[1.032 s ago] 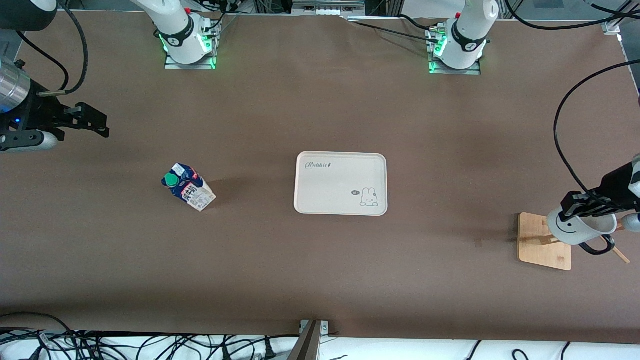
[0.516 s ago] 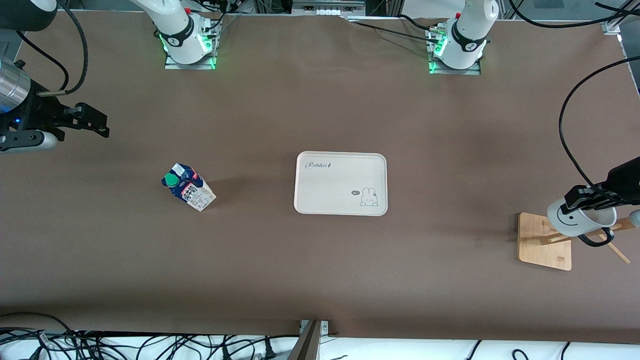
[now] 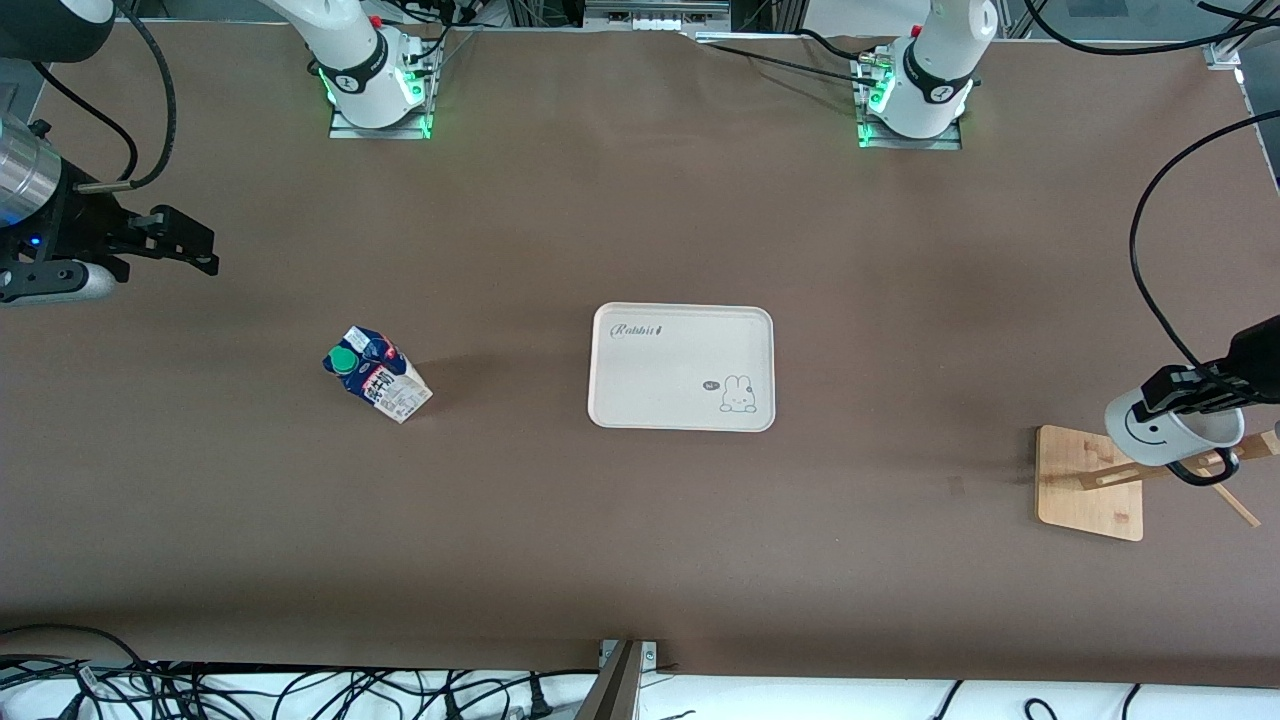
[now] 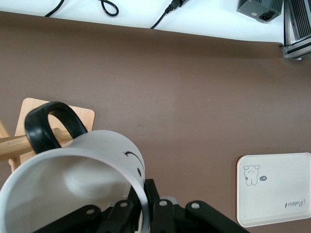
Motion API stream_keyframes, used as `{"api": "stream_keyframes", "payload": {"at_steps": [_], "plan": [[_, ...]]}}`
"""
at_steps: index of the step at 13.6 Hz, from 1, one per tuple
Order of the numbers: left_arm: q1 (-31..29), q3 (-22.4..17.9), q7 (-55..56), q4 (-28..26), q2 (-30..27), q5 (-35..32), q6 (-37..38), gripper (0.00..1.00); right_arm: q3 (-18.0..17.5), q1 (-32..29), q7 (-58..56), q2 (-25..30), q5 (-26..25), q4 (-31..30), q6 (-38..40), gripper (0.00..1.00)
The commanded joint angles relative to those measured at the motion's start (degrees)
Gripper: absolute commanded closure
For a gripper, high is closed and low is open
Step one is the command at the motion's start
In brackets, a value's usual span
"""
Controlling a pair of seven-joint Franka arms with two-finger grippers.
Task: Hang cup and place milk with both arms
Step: 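Hook the black mug handle onto a mug tree peg with the left gripper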
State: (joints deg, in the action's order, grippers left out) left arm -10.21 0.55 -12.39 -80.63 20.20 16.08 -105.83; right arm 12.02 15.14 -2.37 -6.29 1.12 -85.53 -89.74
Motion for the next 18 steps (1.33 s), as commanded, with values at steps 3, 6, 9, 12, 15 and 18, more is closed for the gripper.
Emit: {"api": "stream_keyframes", "payload": {"at_steps": [3, 6, 9, 12, 15, 18], "plan": [[-2.62, 0.85, -3.59, -2.43, -1.92, 1.49, 0.63, 1.0, -0.07, 0.06, 0.7, 0.31, 0.02, 0.19, 0.0, 0.0], [-3.68, 0.85, -8.6, -2.34, -1.3, 1.49, 0.45, 1.0, -0.07, 0.06, 0.7, 0.23, 0.02, 0.19, -0.08, 0.0], [-4.47, 0.76, -12.56, -1.99, -0.51, 1.49, 0.37, 0.54, -0.07, 0.06, 0.61, 0.23, 0.02, 0.19, -0.17, 0.0], [-4.82, 0.68, -12.92, -1.9, -1.12, 1.41, 0.54, 0.0, -0.07, 0.06, 0.61, 0.23, 0.02, 0.19, -0.17, 0.0], [-4.82, 0.41, -12.13, -1.64, -3.05, 0.44, 3.95, 0.0, 0.02, 0.06, 0.61, 0.23, 0.02, 0.19, -0.17, 0.0], [-4.3, 1.46, -10.56, -1.64, -6.48, -5.07, 7.39, 0.0, 0.02, 0.06, 0.61, 0.23, 0.02, 0.19, -0.17, 0.0]]}}
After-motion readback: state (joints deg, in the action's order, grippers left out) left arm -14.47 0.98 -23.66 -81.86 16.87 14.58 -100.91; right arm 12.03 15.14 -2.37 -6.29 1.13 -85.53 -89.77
